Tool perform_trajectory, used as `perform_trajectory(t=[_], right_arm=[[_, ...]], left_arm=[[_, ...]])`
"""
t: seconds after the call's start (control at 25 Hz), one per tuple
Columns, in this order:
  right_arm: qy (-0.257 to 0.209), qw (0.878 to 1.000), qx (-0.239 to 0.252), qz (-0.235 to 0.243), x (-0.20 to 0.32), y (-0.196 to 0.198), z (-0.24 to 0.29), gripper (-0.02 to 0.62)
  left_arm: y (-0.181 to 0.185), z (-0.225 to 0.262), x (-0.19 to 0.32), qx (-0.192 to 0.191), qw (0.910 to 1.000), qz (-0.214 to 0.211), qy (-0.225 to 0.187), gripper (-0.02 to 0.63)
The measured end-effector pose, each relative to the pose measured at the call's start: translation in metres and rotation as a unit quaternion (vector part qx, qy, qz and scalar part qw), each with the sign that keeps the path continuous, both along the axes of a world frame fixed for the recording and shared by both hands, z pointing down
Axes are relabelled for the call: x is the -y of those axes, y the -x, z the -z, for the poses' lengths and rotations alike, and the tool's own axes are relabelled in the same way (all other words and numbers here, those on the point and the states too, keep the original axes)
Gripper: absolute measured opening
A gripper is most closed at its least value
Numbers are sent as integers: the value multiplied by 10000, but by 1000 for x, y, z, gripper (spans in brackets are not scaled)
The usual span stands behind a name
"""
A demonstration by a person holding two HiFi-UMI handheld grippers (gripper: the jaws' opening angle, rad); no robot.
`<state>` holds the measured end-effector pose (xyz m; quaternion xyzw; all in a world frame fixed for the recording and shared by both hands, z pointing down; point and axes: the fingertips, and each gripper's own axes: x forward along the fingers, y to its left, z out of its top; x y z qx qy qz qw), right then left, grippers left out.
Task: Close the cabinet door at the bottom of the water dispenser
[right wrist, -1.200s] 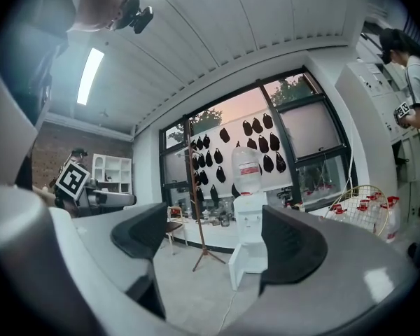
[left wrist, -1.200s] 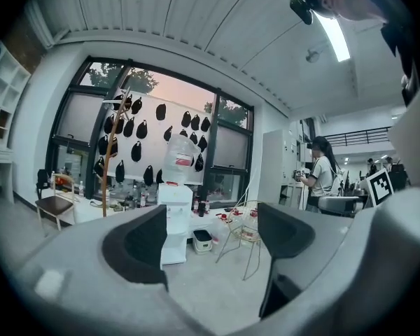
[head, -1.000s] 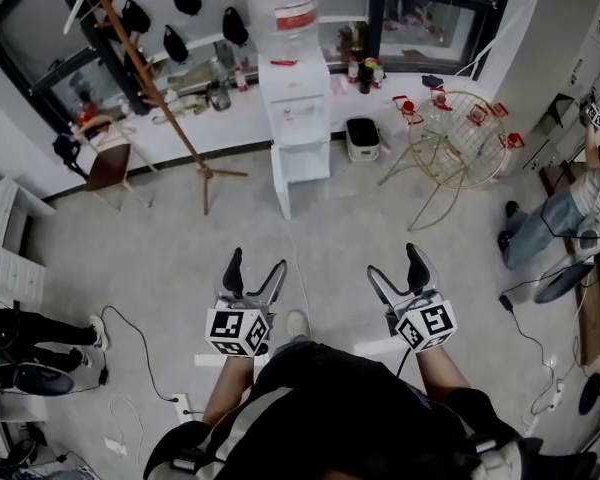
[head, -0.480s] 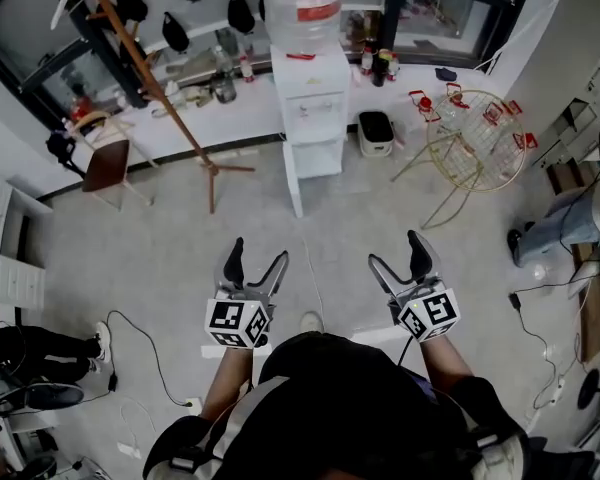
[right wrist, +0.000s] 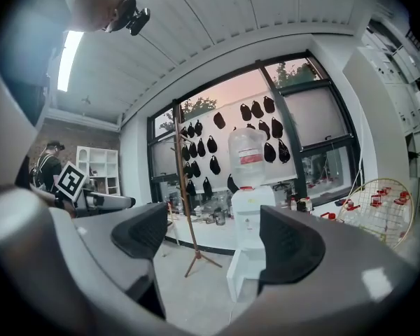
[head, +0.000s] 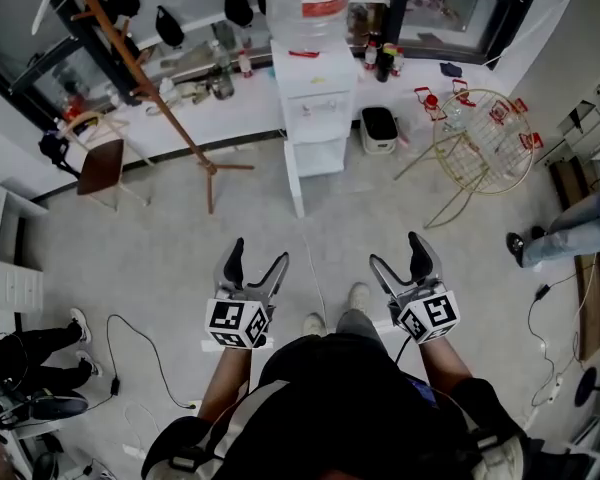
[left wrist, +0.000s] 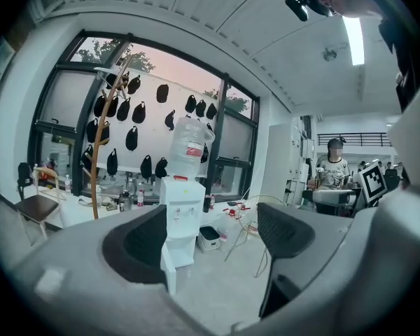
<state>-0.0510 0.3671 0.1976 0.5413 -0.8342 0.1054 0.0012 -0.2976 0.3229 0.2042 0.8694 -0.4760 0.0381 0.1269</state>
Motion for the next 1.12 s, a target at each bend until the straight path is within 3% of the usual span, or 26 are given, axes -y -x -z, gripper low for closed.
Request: perform_trajectory(t=[0.16,0.44,0.64,0.8,1.0,1.12], right_arm=[[-8,10000,41,0,34,-11,1,397],[-433,9985,3,344,116,-40,12,397],[-176,9994,-5,293,177,-86,10,397],[-457,9985,91,287,221,-120,10,388],[-510,9972,63,548,259,-136,9,382],[-297,9967,-63,753,273,-140,4,371]], left_arm=[[-11,-5,29,15,10000,15,77,408],[-47,-6,95,24,9998,171,66,408],[-83,-1,151,57,9997,236,10,408],[-109,-3,187,84,9997,216,40,408],[-129,-12,221,144,9992,357,131,408],[-138,-21,238,141,9985,482,210,408]])
